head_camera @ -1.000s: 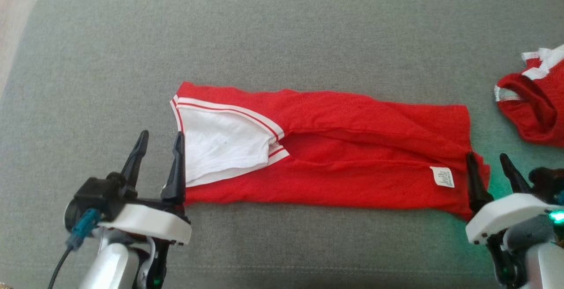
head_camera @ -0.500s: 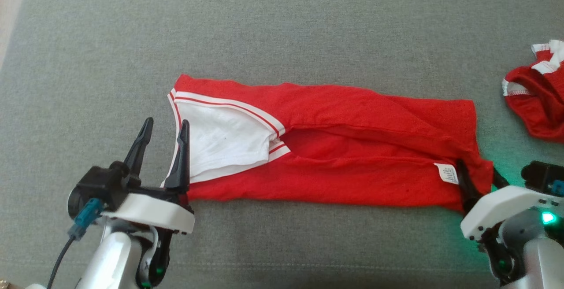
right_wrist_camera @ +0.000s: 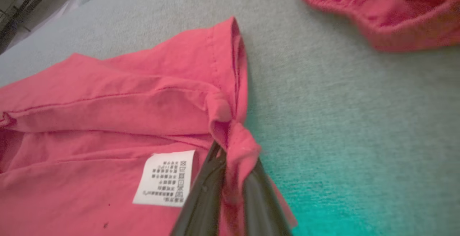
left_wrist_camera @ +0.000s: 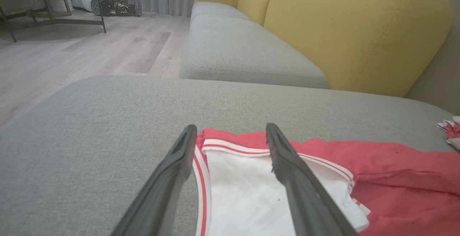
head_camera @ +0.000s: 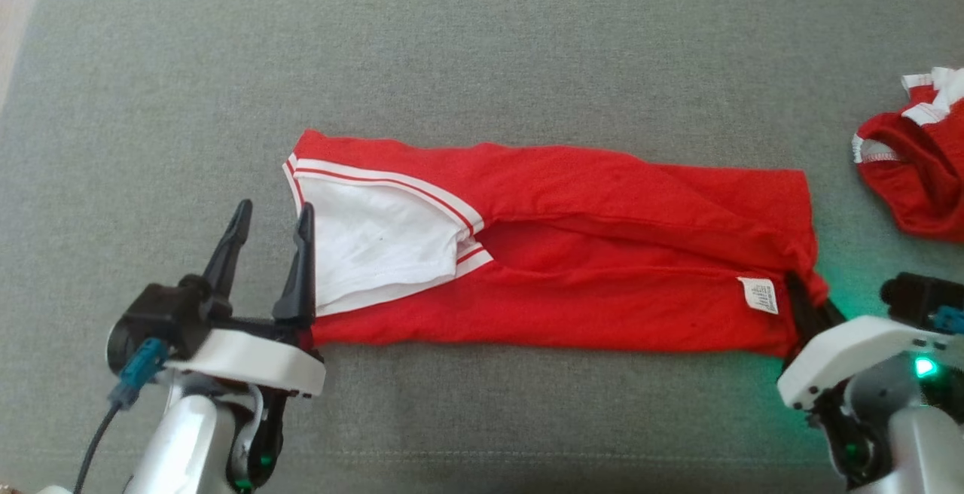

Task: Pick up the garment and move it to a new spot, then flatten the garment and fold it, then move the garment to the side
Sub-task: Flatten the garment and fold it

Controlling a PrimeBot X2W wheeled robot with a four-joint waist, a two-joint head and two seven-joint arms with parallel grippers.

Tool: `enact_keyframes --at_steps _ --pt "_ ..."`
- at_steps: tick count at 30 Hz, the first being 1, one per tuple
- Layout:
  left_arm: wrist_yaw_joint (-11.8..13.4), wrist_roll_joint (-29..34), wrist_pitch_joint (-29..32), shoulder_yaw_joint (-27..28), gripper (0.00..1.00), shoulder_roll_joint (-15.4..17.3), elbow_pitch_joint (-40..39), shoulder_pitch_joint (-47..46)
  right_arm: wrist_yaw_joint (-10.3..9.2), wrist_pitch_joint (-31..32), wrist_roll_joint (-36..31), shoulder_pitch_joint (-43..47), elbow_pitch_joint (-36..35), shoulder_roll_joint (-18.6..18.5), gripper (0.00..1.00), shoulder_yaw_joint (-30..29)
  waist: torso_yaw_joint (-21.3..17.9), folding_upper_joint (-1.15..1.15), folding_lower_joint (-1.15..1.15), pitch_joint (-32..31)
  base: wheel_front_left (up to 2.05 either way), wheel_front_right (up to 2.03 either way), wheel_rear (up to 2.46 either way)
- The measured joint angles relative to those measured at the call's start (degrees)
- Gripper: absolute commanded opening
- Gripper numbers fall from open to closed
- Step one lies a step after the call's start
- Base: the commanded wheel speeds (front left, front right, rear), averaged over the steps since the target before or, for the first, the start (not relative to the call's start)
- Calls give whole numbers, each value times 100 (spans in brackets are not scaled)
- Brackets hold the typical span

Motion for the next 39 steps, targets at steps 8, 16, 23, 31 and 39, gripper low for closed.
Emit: enact_keyframes --at_steps 8,16,23,31,39 --pt "-92 53 0 123 100 -84 1 7 0 -38 -19 102 -445 11 0 -376 -85 0 -1 -65 0 0 0" --pt "-143 120 0 180 100 -119 0 34 0 98 -165 477 -826 -10 0 -889 -138 0 -1 -197 0 0 0" --pt "-174 123 0 258 100 -136 38 137 0 140 -305 476 -1538 -166 0 -571 -142 0 -1 -311 0 0 0" --pt "-197 165 0 254 100 -153 71 141 0 318 -379 -109 -2324 -388 0 735 -103 0 -1 -516 0 0 0" --pt "-197 165 0 224 100 -172 87 221 0 425 111 -605 -2001 -339 0 2507 136 0 -1 -627 0 0 0"
